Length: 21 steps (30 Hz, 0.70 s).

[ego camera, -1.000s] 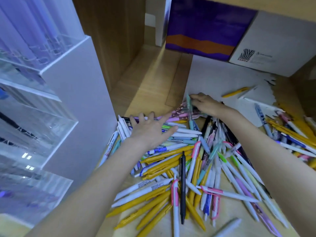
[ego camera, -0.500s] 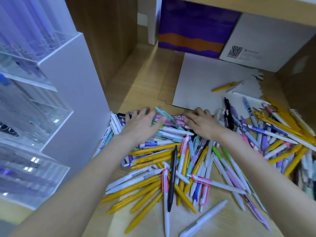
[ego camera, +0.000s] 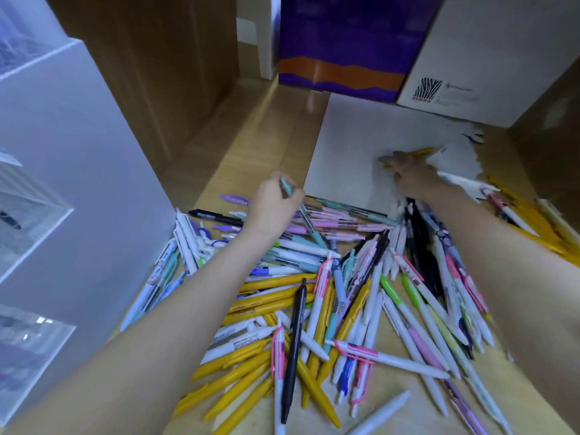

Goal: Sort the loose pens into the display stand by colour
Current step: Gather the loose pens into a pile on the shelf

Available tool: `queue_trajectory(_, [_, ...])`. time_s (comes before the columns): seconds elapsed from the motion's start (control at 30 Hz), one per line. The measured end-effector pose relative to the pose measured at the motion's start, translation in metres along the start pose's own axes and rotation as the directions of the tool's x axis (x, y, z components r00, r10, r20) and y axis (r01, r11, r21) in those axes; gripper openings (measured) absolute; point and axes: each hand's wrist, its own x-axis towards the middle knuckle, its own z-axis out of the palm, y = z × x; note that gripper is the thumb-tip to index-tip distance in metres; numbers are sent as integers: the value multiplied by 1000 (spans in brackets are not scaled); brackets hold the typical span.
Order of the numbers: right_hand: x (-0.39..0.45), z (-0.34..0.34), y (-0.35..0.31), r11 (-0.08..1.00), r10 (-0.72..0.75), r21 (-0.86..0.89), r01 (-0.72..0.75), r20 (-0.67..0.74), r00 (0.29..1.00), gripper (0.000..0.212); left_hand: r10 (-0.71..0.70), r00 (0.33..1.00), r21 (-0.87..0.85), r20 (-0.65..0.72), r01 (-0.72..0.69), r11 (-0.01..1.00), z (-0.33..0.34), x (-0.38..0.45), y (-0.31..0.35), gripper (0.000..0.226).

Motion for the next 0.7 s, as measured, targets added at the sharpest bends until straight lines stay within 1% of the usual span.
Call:
queue_trajectory(0.03, [5,2,3,999,20,-29,-20,-14,1000,54,-3,1000,72,6,2,997,3,1,0,22])
queue_trajectory(0.1, [4,-2,6,995,27,-94,-36,-96,995,44,-2,999,263,54,-12,965,8,3,-5,59])
queue_trajectory(0.13, [-1,-7,6,992,22,-120,-37,-131,991,37,5,998,389,61,-28,921,9,4,-7,66])
queue_trajectory(0.17, [-8,-12,6,992,7,-126,-27,-157,988,31,2,997,508,77,-41,860,9,5,-10,65])
queue_trajectory(0.2, [-18,-14,6,992,-19,-126,-4,-178,984,28,-11,995,602,101,-52,797,7,5,-12,58])
queue_trajectory(0.23, [-29,-15,6,994,-29,-111,7,-193,981,26,-34,990,660,136,-65,748,5,5,-14,52])
queue_trajectory(0.27, [-43,-14,7,997,-10,-75,-5,-204,979,26,-56,984,689,166,-76,720,2,4,-15,49])
queue_trajectory(0.33, [-67,-11,9,999,34,12,-32,-187,982,28,-72,979,707,192,-87,702,-2,3,-17,48])
queue_trajectory(0.43, [-93,-6,12,998,58,39,-53,-142,988,29,-66,983,750,169,-85,656,-6,-3,-14,45])
queue_trajectory(0.47, [-99,-5,12,996,79,42,-74,-128,989,29,-44,989,756,143,-81,649,-3,-5,-13,44])
queue_trajectory(0.53, [-110,-5,8,993,108,68,-101,-111,988,30,54,993,727,109,-116,677,7,-9,-5,44])
queue_trajectory(0.57, [-116,-5,4,991,107,87,-98,-101,989,31,104,986,694,128,-164,701,16,-11,2,47])
queue_trajectory(0.6, [-121,-6,0,991,89,105,-80,-81,993,32,145,973,656,180,-229,719,27,-13,10,50])
queue_trajectory(0.67, [-132,-10,-7,988,2,153,4,-43,999,37,194,925,567,326,-355,743,51,-19,28,55])
queue_trajectory(0.7, [-138,-12,-7,978,-42,204,51,-47,998,40,200,902,527,384,-391,754,62,-22,35,56])
